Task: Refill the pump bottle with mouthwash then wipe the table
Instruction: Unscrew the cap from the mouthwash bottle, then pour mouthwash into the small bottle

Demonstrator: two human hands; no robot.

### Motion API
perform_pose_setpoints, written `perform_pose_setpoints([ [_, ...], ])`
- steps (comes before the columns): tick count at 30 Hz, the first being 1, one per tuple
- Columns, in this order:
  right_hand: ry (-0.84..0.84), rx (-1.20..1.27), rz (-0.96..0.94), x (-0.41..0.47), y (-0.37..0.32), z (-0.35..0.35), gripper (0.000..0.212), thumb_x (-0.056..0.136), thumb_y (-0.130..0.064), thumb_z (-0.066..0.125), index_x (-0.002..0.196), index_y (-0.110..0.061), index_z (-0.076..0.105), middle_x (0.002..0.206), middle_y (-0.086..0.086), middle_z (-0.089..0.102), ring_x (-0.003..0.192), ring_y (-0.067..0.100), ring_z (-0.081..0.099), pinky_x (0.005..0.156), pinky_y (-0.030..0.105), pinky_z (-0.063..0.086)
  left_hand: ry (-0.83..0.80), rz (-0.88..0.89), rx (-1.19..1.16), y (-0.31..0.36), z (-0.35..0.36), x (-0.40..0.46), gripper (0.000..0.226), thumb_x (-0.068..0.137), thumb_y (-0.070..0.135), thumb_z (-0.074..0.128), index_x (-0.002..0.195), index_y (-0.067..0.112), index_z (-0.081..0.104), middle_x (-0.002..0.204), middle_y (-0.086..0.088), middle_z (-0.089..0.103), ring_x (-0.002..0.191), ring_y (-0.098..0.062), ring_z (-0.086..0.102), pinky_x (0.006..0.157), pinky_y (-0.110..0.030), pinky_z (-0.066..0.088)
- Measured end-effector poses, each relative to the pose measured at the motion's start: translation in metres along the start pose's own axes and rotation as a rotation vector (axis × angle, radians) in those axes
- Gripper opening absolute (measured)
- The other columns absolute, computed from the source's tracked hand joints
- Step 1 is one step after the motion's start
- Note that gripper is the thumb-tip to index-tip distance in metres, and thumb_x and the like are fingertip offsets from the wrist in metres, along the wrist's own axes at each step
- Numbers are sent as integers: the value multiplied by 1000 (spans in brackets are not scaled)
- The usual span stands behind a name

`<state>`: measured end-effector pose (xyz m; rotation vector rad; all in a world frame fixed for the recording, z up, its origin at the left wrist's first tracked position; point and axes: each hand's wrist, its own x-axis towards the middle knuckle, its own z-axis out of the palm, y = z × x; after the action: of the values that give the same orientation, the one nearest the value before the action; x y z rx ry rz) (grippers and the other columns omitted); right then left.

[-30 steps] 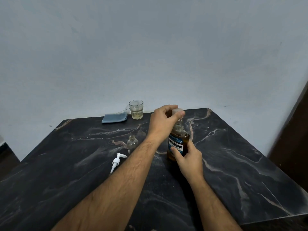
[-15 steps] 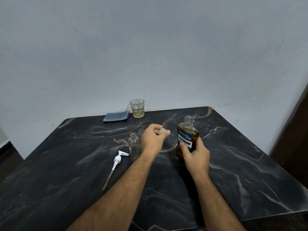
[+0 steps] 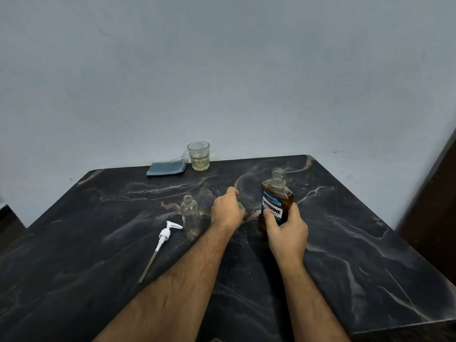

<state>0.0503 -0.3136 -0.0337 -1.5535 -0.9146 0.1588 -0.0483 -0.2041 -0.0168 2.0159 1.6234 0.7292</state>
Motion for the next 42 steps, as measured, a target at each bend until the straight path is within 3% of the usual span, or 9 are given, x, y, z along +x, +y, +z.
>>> perform_pose_setpoints([
  [6, 5, -17, 3, 1, 0, 1, 23, 84, -21, 75, 103, -21, 62, 92, -9, 68, 87, 9, 63, 76, 22, 45, -87, 26, -42, -1, 5, 2, 75, 79, 15, 79, 143, 23, 42, 97, 10, 63, 94, -10, 59, 81, -26, 48],
  [12, 10, -21, 8, 1, -2, 0, 24, 83, -21, 76, 102, -23, 61, 91, -11, 66, 88, 9, 64, 78, 25, 47, -63, 51, -35, -1, 0, -13, 92, 74, 32, 84, 150, 21, 33, 142, -5, 50, 133, -25, 46, 106, -38, 41],
  [16, 4, -29, 20, 2, -1, 1, 25, 83, -22, 75, 104, -20, 62, 92, -9, 66, 88, 11, 64, 78, 26, 47, 33, 158, 47, -5, -5, -49, 80, 85, 31, 75, 152, 19, 33, 157, 0, 33, 143, -22, 35, 116, -35, 33],
  [18, 3, -39, 27, 2, -2, 0, 25, 83, -23, 74, 104, -18, 62, 92, -7, 66, 88, 14, 64, 79, 29, 48, 75, 233, -12, -12, -11, -72, 64, 88, 28, 73, 145, 19, 46, 148, 4, 45, 135, -16, 44, 113, -29, 36],
  [22, -11, -33, 42, 2, -2, 0, 26, 84, -24, 74, 106, -18, 61, 94, -6, 67, 90, 15, 65, 85, 37, 54, 213, 251, -230, -33, -30, -105, 17, 85, 21, 75, 102, 23, 74, 97, 15, 68, 86, 2, 64, 83, -21, 53],
  [26, -57, -27, 46, 1, -3, -2, 26, 84, -23, 74, 103, -26, 56, 90, -12, 63, 89, 13, 63, 88, 41, 54, 381, 30, -436, -56, -53, -112, 21, 79, 24, 81, 74, 29, 61, 71, 11, 65, 68, -2, 61, 64, -15, 46],
  [29, -105, -29, 26, -4, -5, -2, 31, 83, -23, 74, 104, -30, 52, 89, -16, 63, 89, 14, 63, 87, 40, 53, 445, -60, -464, -74, -66, -106, 33, 75, 24, 84, 96, 26, 58, 94, 6, 62, 87, -12, 61, 78, -25, 49],
  [34, -144, -20, 25, -6, -6, -2, 36, 83, -21, 74, 107, -35, 50, 87, -23, 60, 93, 15, 64, 92, 47, 54, 328, -76, -438, -84, -69, -88, 90, 73, 29, 86, 148, 21, 37, 146, 1, 46, 134, -15, 45, 112, -38, 38],
  [42, -156, 22, 15, -5, -8, -1, 41, 81, -36, 79, 113, -33, 52, 94, -20, 63, 95, 9, 64, 92, 39, 53, 246, -60, -554, -77, -60, -74, 51, 82, 21, 80, 126, 21, 55, 119, 6, 67, 114, -10, 62, 100, -30, 48],
])
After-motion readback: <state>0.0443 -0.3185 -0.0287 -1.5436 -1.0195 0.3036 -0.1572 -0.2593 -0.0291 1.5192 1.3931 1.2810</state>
